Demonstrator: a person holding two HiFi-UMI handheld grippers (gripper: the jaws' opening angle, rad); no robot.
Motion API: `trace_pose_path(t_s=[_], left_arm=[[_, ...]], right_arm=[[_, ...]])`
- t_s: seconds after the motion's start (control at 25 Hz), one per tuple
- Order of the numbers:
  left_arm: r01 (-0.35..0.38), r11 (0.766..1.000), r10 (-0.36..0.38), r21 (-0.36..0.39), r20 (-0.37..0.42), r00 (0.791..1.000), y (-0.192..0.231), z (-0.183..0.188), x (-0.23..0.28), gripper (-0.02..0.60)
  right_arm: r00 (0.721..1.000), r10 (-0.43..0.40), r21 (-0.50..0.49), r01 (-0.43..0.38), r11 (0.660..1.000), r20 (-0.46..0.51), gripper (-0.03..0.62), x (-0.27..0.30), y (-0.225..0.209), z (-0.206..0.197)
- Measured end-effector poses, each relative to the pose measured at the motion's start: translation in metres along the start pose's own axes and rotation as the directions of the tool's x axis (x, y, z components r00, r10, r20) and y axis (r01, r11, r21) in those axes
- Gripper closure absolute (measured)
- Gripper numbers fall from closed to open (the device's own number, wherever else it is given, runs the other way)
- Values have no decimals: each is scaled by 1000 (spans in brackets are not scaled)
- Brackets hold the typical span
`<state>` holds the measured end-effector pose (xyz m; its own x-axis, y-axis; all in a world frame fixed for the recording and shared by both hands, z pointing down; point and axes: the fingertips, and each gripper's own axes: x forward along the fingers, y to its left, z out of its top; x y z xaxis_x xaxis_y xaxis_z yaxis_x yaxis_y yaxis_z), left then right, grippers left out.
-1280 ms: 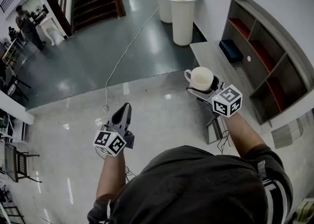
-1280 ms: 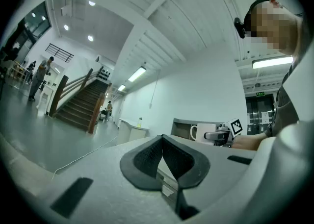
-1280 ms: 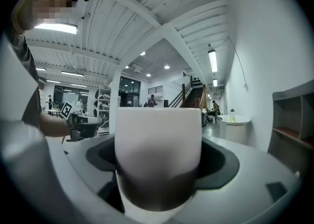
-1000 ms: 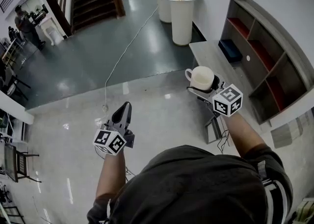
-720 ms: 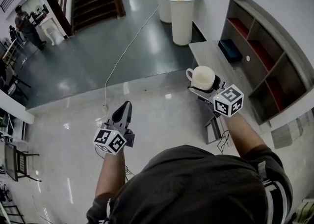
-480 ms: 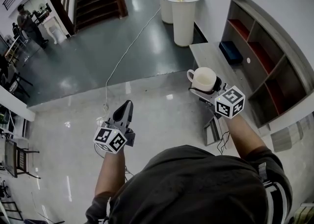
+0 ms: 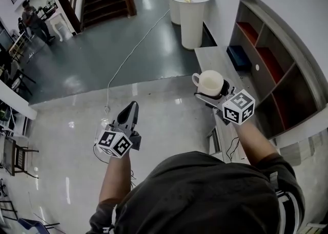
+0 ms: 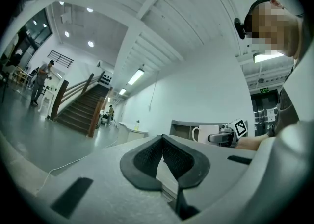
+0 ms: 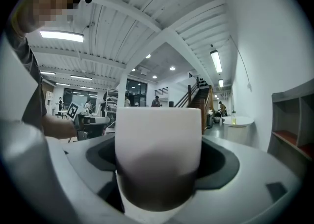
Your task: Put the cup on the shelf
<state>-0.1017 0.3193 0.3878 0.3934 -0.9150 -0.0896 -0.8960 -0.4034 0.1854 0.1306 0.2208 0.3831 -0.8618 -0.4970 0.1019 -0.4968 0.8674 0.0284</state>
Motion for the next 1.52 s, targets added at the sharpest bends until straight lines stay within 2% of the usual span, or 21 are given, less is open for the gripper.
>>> trace_pose_path(t_s=[0.28, 0.52, 0.8, 1.16, 1.32, 1.52], left_arm=[[-16, 1000, 16, -14, -17, 1000, 8, -12, 26, 577], [19, 1000, -19, -23, -18, 1000, 48, -19, 59, 577], [90, 995, -91, -34, -16, 996, 146, -12, 142, 577], [189, 982, -188, 17, -48, 981, 287, 32, 253, 577], [213, 977, -211, 22, -62, 976, 327, 35, 296, 577], [221, 975, -220, 2, -86, 972, 353, 23, 344, 577]], right_arm=[[1000, 15, 14, -15, 1000, -7, 155, 11, -29, -6], [1000, -4, 18, 4, 1000, -17, 155, 54, -53, -11], [999, -46, 31, 46, 998, -15, 155, 149, -108, -8], [997, -76, 54, 74, 996, 34, 155, 301, -181, 27], [996, -83, 60, 80, 995, 41, 155, 343, -216, 31], [996, -89, 82, 87, 993, 19, 155, 371, -261, 22]])
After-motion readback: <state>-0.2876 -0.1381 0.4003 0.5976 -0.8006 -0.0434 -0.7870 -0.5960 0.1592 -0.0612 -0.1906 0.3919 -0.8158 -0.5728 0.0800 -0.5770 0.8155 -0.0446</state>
